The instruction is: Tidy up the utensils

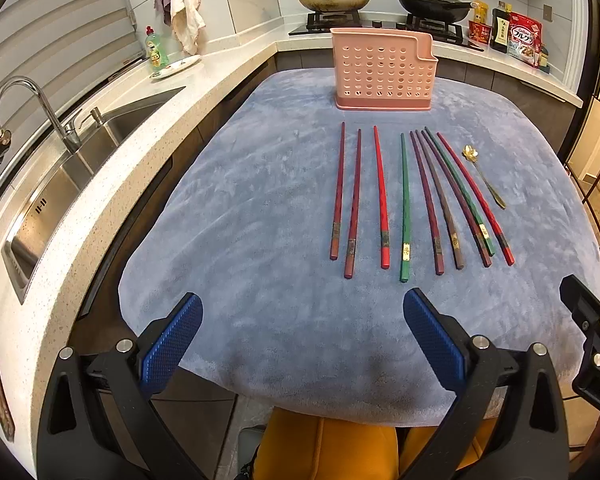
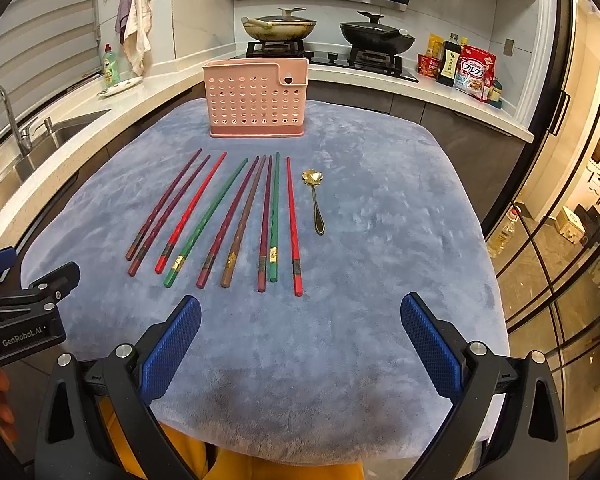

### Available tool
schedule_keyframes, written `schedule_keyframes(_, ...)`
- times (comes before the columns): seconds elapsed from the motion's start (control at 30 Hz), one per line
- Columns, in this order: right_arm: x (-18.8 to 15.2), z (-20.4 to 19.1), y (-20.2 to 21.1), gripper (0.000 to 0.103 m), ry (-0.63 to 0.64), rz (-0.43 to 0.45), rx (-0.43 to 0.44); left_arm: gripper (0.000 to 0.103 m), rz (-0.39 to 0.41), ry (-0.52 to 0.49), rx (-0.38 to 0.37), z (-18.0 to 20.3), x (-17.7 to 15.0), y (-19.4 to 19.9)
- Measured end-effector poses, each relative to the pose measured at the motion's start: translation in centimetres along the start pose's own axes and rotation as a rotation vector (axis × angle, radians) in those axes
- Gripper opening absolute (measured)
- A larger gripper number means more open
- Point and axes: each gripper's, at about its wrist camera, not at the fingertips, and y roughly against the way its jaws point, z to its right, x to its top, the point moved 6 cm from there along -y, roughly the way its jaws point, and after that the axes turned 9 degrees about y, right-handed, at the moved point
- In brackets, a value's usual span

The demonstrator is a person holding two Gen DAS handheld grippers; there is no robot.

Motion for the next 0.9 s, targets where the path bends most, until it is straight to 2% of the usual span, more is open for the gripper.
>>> schedule_keyframes(0.57, -0.1, 0.0, -0.1, 0.096, -0.004, -0.002, 0.001, 0.096, -0.005, 0.004, 0.002, -0.1, 0.0, -0.1)
schedule_keyframes(0.9, -0.4, 1.2, -2.0, 0.096, -0.034, -0.027, 0.003, 0.096, -0.05, 0.093, -0.015, -2.1, 1.0, -2.7)
